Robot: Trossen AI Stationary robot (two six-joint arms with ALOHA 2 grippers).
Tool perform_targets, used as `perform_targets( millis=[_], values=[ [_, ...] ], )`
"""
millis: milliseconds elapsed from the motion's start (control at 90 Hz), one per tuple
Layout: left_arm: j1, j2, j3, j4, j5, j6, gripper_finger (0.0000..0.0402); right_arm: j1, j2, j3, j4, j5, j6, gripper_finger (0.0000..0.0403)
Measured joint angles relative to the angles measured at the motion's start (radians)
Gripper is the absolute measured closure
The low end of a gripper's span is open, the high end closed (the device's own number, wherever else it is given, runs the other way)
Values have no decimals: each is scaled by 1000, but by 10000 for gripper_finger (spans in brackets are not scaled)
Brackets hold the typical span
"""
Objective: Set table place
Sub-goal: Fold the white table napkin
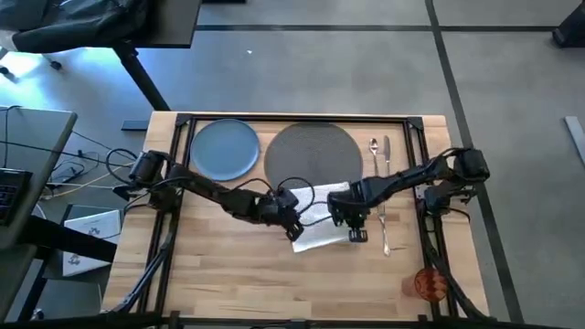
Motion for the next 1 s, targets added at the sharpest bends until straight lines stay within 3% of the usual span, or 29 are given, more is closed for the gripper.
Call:
perform_targets(
  millis=[289, 522, 778, 1000],
  values=[
    [80, 91, -1, 180, 305, 99, 300, 25, 0, -29, 8, -10, 23, 403],
    [63, 115, 0, 204, 314, 84, 300, 22, 0, -29, 38, -11, 30, 403],
    [58, 163, 0, 201, 427, 40, 300, 22, 0, -29, 48, -10, 39, 403],
    [25, 127, 21, 111, 393, 68, 330, 22, 0, -29, 51, -10, 38, 403]
  ],
)
